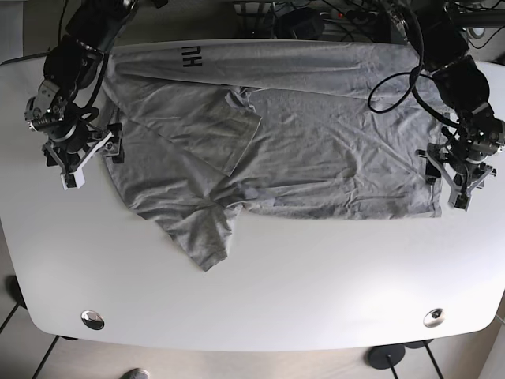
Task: Fold the T-shirt properly
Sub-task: 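Move both grippers to the shirt's side edge and grasp it, then fold the grasped side edge over toward the hem with both grippers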
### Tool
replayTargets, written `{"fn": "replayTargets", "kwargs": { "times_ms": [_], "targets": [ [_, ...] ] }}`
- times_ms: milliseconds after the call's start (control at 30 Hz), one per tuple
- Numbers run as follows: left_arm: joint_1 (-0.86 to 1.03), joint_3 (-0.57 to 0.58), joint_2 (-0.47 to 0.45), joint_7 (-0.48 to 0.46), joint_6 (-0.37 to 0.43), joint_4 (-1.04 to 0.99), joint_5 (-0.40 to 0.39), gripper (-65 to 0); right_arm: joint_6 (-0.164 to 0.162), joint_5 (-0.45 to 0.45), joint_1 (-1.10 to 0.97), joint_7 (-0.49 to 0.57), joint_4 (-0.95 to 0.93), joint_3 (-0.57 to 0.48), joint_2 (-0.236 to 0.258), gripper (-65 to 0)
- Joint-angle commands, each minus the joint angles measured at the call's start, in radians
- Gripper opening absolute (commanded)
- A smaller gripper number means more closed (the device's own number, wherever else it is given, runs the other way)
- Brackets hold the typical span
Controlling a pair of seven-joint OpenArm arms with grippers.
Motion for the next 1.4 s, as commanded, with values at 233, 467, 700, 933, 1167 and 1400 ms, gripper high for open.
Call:
{"fn": "replayTargets", "kwargs": {
  "times_ms": [233,467,700,933,1167,1400],
  "targets": [
    [-0.154,0.0,-0.014,-0.294,0.072,-0.305,-0.014,-31.4,0.002,-0.113,0.253,0.319,-0.436,-0.125,0.04,-4.6],
    [-0.148,0.04,-0.019,-0.348,0.093,-0.344,-0.017,-31.2,0.002,-0.114,0.299,0.431,-0.614,-0.143,0.037,-4.6],
    [-0.194,-0.062,-0.065,-0.328,0.096,-0.351,-0.009,-30.7,0.002,-0.116,0.268,0.412,-0.611,-0.144,-0.033,-20.8],
    [-0.252,-0.065,-0.114,-0.314,0.103,-0.431,-0.011,-24.7,0.002,-0.12,0.273,0.411,-0.611,-0.144,-0.038,-54.1],
    [-0.326,-0.06,-0.149,-0.315,0.164,-0.681,-0.015,-21.1,0.002,-0.119,0.274,0.411,-0.611,-0.144,-0.038,-62.6],
    [-0.327,0.003,-0.142,-0.274,0.04,-0.772,-0.017,-21.8,0.002,-0.114,0.274,0.411,-0.611,-0.143,-0.038,-62.6]
  ]
}}
